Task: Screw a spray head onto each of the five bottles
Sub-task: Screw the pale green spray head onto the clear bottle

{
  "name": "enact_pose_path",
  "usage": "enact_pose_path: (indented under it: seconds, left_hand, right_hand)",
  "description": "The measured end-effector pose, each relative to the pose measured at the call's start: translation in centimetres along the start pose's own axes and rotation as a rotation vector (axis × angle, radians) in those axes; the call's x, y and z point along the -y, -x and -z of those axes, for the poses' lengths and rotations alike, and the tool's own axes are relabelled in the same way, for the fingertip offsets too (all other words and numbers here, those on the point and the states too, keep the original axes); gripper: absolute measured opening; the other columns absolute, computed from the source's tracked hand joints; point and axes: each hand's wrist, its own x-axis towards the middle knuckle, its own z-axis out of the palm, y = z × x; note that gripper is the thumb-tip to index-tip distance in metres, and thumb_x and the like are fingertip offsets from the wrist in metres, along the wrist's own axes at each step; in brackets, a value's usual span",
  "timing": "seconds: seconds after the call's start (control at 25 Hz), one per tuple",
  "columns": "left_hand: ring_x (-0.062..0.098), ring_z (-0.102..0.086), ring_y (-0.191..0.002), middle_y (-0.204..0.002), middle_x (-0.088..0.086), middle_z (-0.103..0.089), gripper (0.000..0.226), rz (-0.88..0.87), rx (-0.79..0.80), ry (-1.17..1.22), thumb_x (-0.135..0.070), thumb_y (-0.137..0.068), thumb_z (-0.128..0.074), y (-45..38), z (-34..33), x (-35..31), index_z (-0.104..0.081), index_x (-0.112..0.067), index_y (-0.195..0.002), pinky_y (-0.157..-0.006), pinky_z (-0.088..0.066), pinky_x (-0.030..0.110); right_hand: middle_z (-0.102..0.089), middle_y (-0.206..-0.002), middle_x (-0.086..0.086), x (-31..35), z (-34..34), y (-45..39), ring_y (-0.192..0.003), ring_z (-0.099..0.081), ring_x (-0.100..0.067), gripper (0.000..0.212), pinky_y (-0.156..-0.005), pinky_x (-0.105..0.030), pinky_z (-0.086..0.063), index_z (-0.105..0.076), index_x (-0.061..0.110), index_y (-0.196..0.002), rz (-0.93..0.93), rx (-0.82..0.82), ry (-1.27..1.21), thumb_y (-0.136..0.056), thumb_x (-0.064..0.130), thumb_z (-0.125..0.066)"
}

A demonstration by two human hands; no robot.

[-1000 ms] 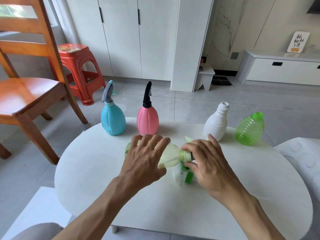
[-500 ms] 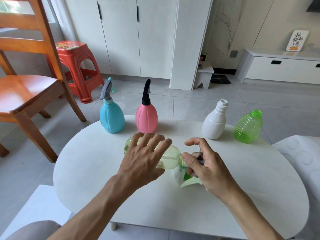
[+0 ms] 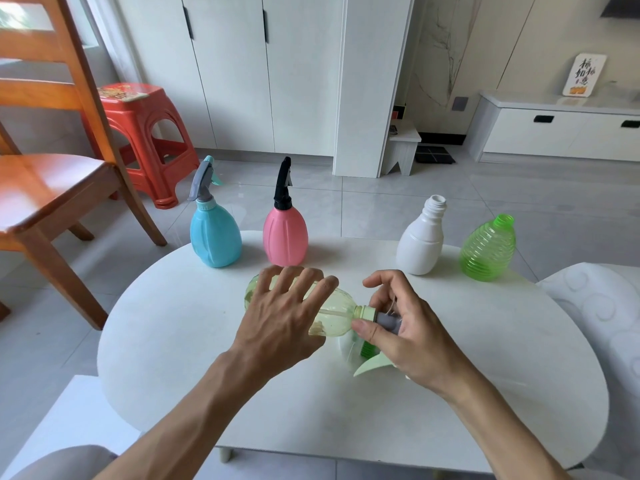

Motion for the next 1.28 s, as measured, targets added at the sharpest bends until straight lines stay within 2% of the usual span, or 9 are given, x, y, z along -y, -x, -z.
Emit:
enact_pose_path:
  seconds: [0.16,0.32,0.48,0.76,0.88,0.96,1.08,1.16,1.28]
  left_hand:
    - [0.032,-0.059,-0.103,-0.113,0.003,-0.063,0.065,-0.058,-0.047,-0.028,-0.03,-0.06,-0.079,0.1,-0.1,0.0,-0.054,-0.019,-0.119,-0.09,-0.036,0.046]
    - [0.031,-0.059,-0.102,-0.112,0.003,-0.063,0.068,-0.046,-0.032,-0.016,-0.032,-0.057,-0.081,0.0,-0.2,0.0,-0.054,-0.02,-0.119,-0.09,-0.036,0.045]
    - [0.031,-0.059,-0.102,-0.112,0.002,-0.063,0.069,-0.042,-0.012,-0.004,-0.032,-0.055,-0.082,0.0,-0.3,0.0,-0.056,-0.02,-0.119,-0.09,-0.036,0.045]
    - [0.03,-0.058,-0.102,-0.113,0.003,-0.064,0.073,-0.033,-0.007,-0.004,-0.035,-0.053,-0.084,-0.2,-0.3,-0.4,-0.057,-0.019,-0.119,-0.091,-0.036,0.044]
    - [0.029,-0.061,-0.099,-0.109,0.001,-0.065,0.074,0.038,0.056,0.049,-0.033,-0.052,-0.082,-0.2,0.2,-0.9,-0.053,-0.02,-0.12,-0.089,-0.039,0.041]
    - [0.022,-0.063,-0.089,-0.101,-0.004,-0.065,0.072,0.209,0.154,0.375,-0.036,-0.054,-0.078,-0.7,1.1,-0.9,-0.048,-0.023,-0.118,-0.081,-0.043,0.036]
    - [0.025,-0.068,-0.091,-0.098,0.009,-0.07,0.064,0.503,0.413,1.314,-0.031,-0.059,-0.078,-1.8,2.6,-0.2,-0.052,-0.014,-0.115,-0.079,-0.055,0.047]
    - [0.03,-0.066,-0.094,-0.104,0.023,-0.067,0.055,0.411,0.585,1.553,-0.023,-0.063,-0.073,-1.9,2.9,-0.3,-0.059,-0.005,-0.113,-0.084,-0.053,0.048]
    - [0.034,-0.063,-0.092,-0.1,0.02,-0.068,0.045,0.292,0.796,1.774,-0.014,-0.065,-0.064,-1.5,2.9,-1.1,-0.065,-0.006,-0.109,-0.087,-0.05,0.048]
  right_hand:
    - [-0.06,-0.058,0.007,-0.1,-0.1,0.0,-0.05,-0.057,-0.012,0.009,-0.049,-0.033,-0.05,-0.052,0.032,-0.094,-0.08,-0.023,-0.054,-0.095,0.04,-0.056]
    - [-0.058,-0.083,0.01,0.2,0.2,-0.1,-0.066,-0.057,-0.011,0.031,-0.058,-0.033,-0.052,-0.053,0.036,-0.101,-0.133,0.041,-0.118,-0.076,0.046,-0.069]
    - [-0.059,-0.074,0.004,0.3,0.1,0.0,-0.058,-0.061,-0.018,0.023,-0.057,-0.048,-0.054,-0.054,0.034,-0.103,-0.145,0.03,-0.078,-0.085,0.039,-0.069]
    - [-0.053,-0.062,0.012,0.6,0.5,0.0,-0.048,-0.054,-0.009,0.019,-0.041,-0.018,-0.039,-0.059,0.032,-0.086,-0.179,0.021,-0.13,-0.076,0.034,-0.075]
    - [-0.056,-0.071,-0.001,0.5,0.3,0.0,-0.055,-0.058,-0.015,0.019,-0.05,-0.02,-0.043,-0.063,0.021,-0.09,-0.258,-0.032,-0.288,-0.085,0.034,-0.076]
    - [-0.064,-0.086,-0.012,0.6,1.2,-0.4,-0.074,-0.062,-0.025,0.037,-0.064,-0.03,-0.046,-0.067,0.017,-0.102,-0.363,-0.016,-0.656,-0.092,0.051,-0.057]
    - [-0.069,-0.12,-0.018,0.9,1.8,-0.7,-0.109,-0.064,-0.029,0.041,-0.085,-0.038,-0.052,-0.07,0.01,-0.118,-0.32,0.072,-1.009,-0.089,0.035,-0.056]
    - [-0.066,-0.13,-0.02,1.1,0.7,-0.6,-0.123,-0.061,-0.027,0.036,-0.094,-0.038,-0.052,-0.071,0.011,-0.119,-0.188,0.135,-1.041,-0.086,0.024,-0.066]
    - [-0.065,-0.129,-0.023,1.4,-0.3,-0.6,-0.126,-0.058,-0.029,0.042,-0.095,-0.043,-0.051,-0.068,0.009,-0.121,-0.097,0.228,-1.19,-0.085,0.028,-0.075]
